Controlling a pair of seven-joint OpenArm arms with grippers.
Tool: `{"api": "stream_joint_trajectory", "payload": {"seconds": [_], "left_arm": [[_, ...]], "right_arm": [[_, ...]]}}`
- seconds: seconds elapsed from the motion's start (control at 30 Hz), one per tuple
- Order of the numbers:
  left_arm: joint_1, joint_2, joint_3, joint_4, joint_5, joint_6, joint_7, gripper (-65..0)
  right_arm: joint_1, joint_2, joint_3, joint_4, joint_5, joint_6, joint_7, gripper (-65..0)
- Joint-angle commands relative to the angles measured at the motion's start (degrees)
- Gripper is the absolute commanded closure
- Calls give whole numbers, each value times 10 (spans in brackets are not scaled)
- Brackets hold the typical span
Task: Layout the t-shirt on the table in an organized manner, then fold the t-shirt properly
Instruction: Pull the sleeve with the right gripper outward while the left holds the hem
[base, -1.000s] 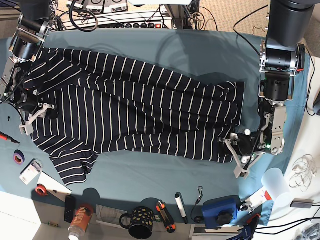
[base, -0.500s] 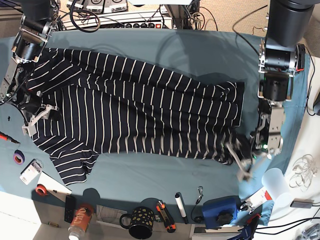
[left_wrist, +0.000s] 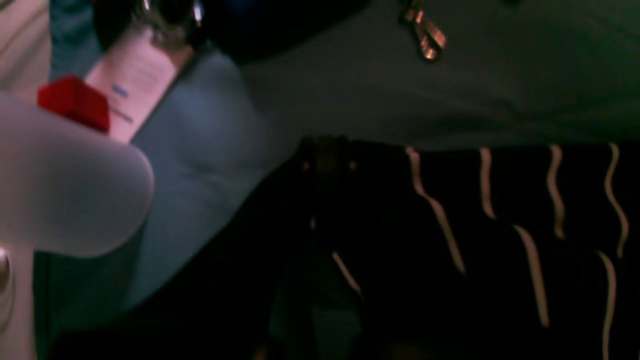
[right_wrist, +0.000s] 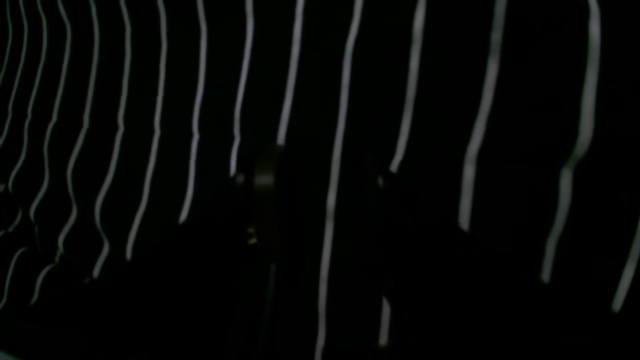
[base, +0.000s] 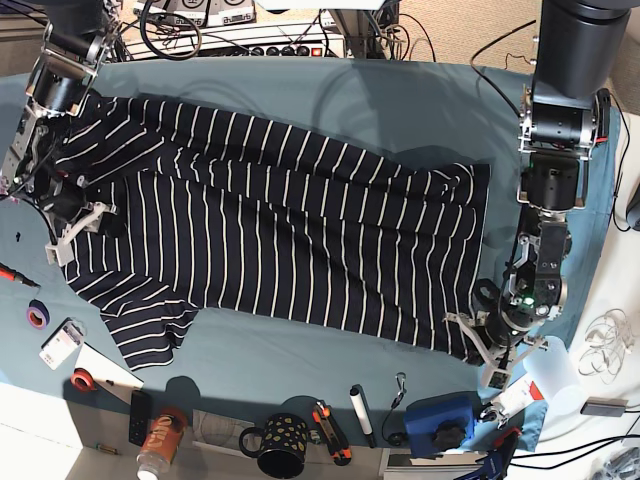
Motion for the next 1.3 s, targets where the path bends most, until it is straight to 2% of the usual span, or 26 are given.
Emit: {"api": "stream_joint_trajectory", "payload": {"seconds": [0.0,0.1,0.2,0.3,0.33,0.43,0.5,0.6,0.67,0.73,0.9,1.03,1.13,1.17,1.27], "left_arm": [[-21,-6,-2,10,2,5,-16,0],[-21,-7,-2,10,2,5,-14,0],[-21,-7,-2,10,2,5,-11,0],[-21,-10,-2,10,1,4,-8,0],[-21,-10,-2,10,1,4,-7,0],[-21,-9,-2,10,1,4,-7,0],[-21,-9,-2,10,1,3,-7,0],[-21,-9,-2,10,1,-29,-7,0],[-21,-9,-2,10,1,-49,-7,0],[-21,-9,-2,10,0,-56,-2,0],[-21,-10,-2,10,-1,-54,1,0],[-21,-9,-2,10,-1,-54,0,0],[-21,-8,-2,10,-1,-54,1,0],[-21,-8,-2,10,-1,-54,1,0],[-21,-10,-2,10,-1,-54,1,0]], "right_arm": [[-1,7,-1,2,-24,-2,-28,-219],[1,10,12,2,-26,-2,12,-219],[12,17,58,2,-32,-2,61,-219],[40,25,125,2,-88,-2,68,-219],[51,30,142,2,-110,-12,72,-219],[69,58,154,1,-125,-30,97,-219],[77,74,144,1,-138,-41,112,-219],[80,89,99,-2,-183,-70,146,-219],[80,95,56,-23,-214,-106,185,-219],[86,94,17,-59,-232,-138,210,-219],[116,87,-48,-157,-235,-137,225,-219],[121,71,-51,-174,-240,-133,219,-219],[121,66,-51,-172,-233,-88,165,-210],[121,66,-51,-169,-223,-76,134,-173],[115,66,-50,-144,-169,-77,25,-7]]}}
